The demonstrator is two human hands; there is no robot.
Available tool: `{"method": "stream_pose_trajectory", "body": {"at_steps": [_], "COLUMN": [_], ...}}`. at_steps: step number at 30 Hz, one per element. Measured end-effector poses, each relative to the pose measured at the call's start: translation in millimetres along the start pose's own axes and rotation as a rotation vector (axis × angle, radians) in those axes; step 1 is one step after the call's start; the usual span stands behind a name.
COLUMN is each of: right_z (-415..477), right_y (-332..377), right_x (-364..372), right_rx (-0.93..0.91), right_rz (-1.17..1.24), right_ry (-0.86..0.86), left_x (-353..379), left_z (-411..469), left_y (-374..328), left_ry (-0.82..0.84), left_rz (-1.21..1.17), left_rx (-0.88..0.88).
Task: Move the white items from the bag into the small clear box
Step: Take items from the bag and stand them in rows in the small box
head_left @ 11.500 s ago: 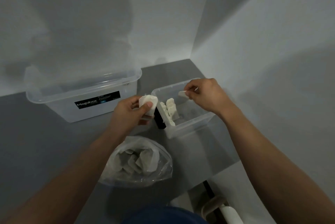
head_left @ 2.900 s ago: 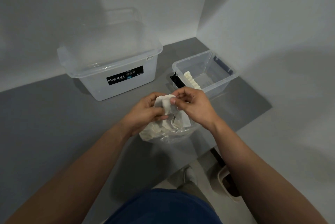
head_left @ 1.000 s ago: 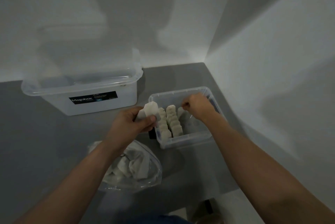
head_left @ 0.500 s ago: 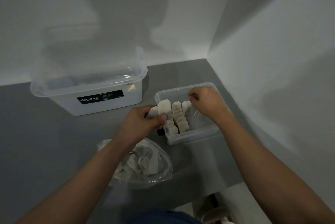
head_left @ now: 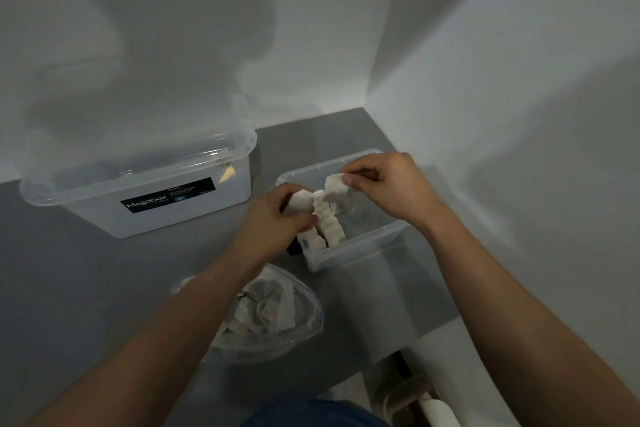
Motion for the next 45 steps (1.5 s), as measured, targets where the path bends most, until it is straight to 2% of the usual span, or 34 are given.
{"method": "stream_pose_trajectory", "body": {"at_steps": [2,4,11,16,21,24,27,29,31,32,34,36,38,40,42,45], "right_z": [6.5,14.9,36.0,50.2,56.6,52.4,39.7,22.5,4.5,-2.8,-11.5,-13.0,-10.8,-4.8,3.8,18.3], "right_y": [-22.0,-42.8,-92.5,-111.2,-117.7,-111.1,-85.0,-57.7,-26.3,-11.1,6.8,9.0,5.1,-3.9,-18.7,-48.9], "right_x": [-2.2,6.3,70.9,88.7,96.1,85.7,52.8,30.3,20.6,19.2,19.8,18.6,13.2,3.2,-3.1,7.1], "right_rx": [0.066,0.126,0.223,0.242,0.283,0.289,0.230,0.203,0.173,0.143,0.079,0.037,0.011,-0.007,-0.017,0.024], "right_rz": [-0.043,-0.098,-0.269,-0.369,-0.443,-0.444,-0.291,-0.001,0.302,0.357,0.274,0.135,0.053,-0.025,-0.103,-0.217], "right_ry": [-0.065,-0.047,0.342,0.348,0.390,0.327,0.114,0.021,0.084,0.142,0.223,0.217,0.153,0.041,-0.039,-0.005], "left_x": [0.1,0.6,-11.8,-25.9,-26.3,-20.9,-15.6,-10.4,-2.9,1.1,8.9,16.3,18.4,16.4,16.5,19.2], "left_z": [-1.7,-4.6,-8.4,-9.5,-10.7,-9.9,-6.9,-5.7,-4.6,-3.6,-0.9,2.5,5.0,6.0,7.0,5.2], "left_y": [2.1,2.2,-3.2,2.9,10.6,9.5,5.6,1.3,-3.1,-4.8,-8.0,-8.1,-10.2,-9.3,5.3,29.5], "left_ry": [0.001,0.014,-0.068,-0.166,-0.193,-0.167,-0.145,-0.122,-0.087,-0.074,-0.050,-0.026,-0.045,-0.092,-0.040,0.059], "left_rz": [-0.077,-0.131,0.018,0.013,0.021,0.023,0.039,0.015,-0.021,-0.027,-0.012,0.008,0.158,0.436,0.657,0.800], "left_rx": [-0.013,-0.028,0.059,0.048,0.028,0.030,0.038,0.042,0.038,0.042,0.055,0.085,0.164,0.221,0.154,0.100]}}
Point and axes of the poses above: each hand's wrist, its own z-axis towards the middle knuckle, its own x-axis out of the palm, y = z × x, the point moved 8 cm from there along z, towards the middle knuckle
